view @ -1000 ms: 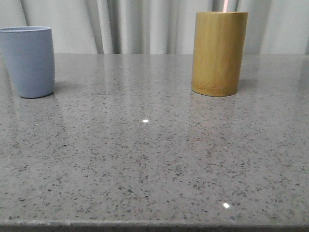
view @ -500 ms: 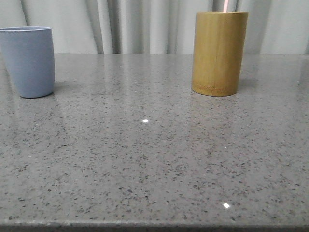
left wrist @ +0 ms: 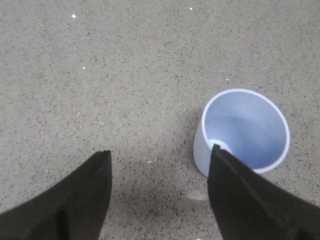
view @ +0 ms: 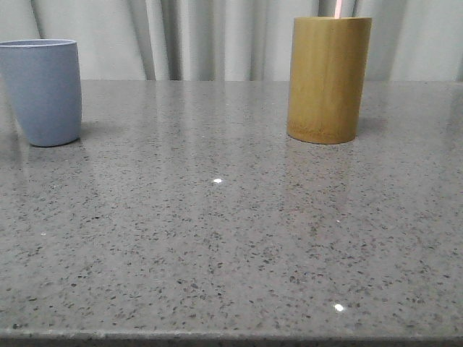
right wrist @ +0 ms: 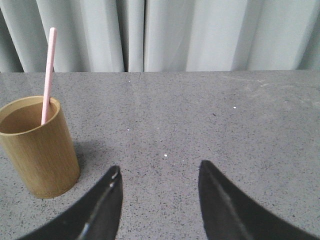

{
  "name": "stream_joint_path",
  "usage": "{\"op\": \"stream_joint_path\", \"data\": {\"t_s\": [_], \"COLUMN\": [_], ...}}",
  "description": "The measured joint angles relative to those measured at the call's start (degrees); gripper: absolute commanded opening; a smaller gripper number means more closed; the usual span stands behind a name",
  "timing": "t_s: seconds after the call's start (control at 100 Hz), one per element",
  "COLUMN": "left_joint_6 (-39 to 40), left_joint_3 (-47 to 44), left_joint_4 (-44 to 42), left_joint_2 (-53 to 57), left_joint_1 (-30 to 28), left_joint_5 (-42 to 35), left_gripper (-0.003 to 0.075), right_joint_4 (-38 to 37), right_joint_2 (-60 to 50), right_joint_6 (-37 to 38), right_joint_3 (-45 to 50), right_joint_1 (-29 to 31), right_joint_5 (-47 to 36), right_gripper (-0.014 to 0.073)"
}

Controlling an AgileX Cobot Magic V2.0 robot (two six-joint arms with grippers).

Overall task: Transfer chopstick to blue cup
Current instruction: 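Move the left gripper over the light blue cup, then grasp the blue cup rim with the left gripper and lift it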

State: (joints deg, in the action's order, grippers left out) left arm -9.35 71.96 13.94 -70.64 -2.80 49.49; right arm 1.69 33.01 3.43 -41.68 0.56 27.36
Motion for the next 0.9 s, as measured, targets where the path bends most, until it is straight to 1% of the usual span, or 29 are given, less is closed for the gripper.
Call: {"op": "stream_joint_path", "data": {"t_s": [0.16, 0.32, 0.45, 0.9], "left_joint_6": [-0.3, -0.5, -0.6, -0.6], "left_joint_3": [5.0, 8.6, 11.0, 11.8], "left_joint_4": [0.1, 0.2, 0.3, 0.3], "left_joint_2": [-6.0, -11.2, -15.4, -23.0], "left_joint_1": [2.0, 4.7, 5.4, 5.6], "left_joint_5": [3.6, 4.4, 5.2, 6.2], "left_gripper": [0.0419, 0.0419, 0.0419, 0.0419], "right_joint_4": [0.1, 0.1, 0.1, 0.1], "right_joint_2": [0.0, 0.0, 0.0, 0.0], "right_joint_6": [0.0, 0.0, 0.0, 0.0], "right_joint_3": [0.0, 0.0, 0.0, 0.0], "right_joint_1": [0.0, 0.0, 0.0, 0.0], "right_joint_5": [-0.1, -0.3, -0.3, -0.4], "right_gripper": [0.0372, 0.0372, 0.0372, 0.0372]}}
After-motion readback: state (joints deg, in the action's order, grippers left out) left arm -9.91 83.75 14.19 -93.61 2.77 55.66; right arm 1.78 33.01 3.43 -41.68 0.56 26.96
